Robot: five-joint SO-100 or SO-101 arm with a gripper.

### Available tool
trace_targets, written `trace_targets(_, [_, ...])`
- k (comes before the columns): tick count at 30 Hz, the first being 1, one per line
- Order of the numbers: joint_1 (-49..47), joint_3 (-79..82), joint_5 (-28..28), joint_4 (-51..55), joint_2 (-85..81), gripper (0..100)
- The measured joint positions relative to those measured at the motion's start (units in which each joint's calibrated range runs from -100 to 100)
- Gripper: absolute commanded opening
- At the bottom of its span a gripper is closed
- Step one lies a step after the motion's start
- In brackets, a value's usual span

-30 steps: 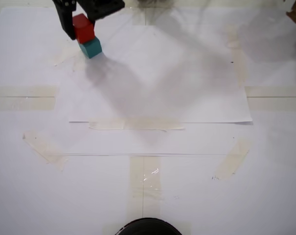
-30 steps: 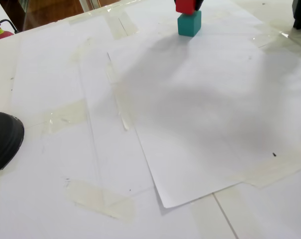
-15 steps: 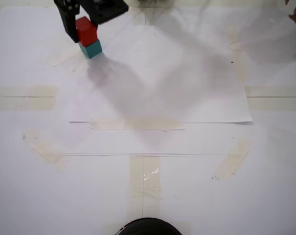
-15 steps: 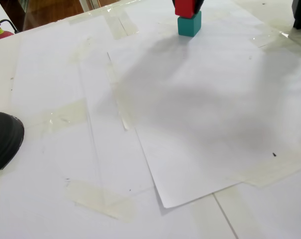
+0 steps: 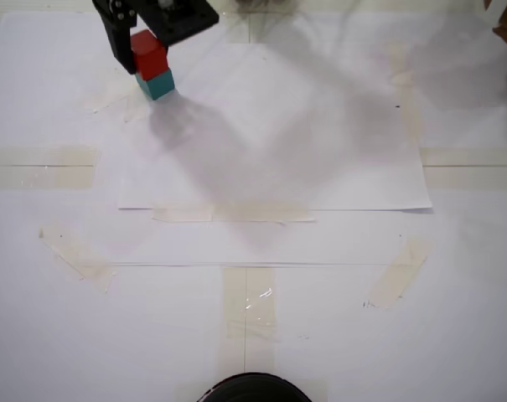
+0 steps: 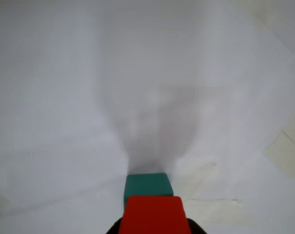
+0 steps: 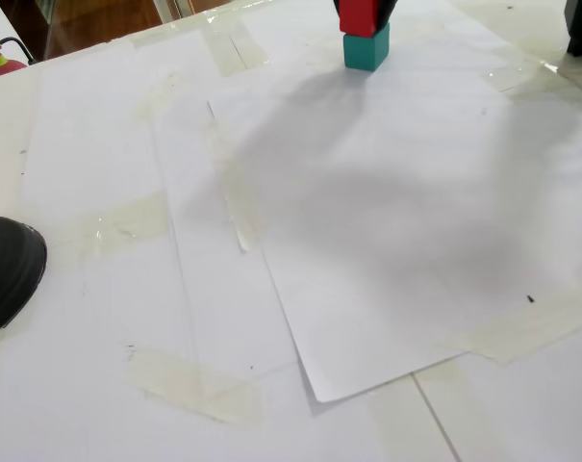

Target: Put the red cube on the top of the blue cube.

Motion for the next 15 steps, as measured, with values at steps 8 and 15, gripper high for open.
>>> trace_targets(8, [0.00, 0.00, -0.20, 0.00, 0.17, 17])
trace_targets(15, [0.15, 0.00, -0.83, 0.33, 0.17, 28])
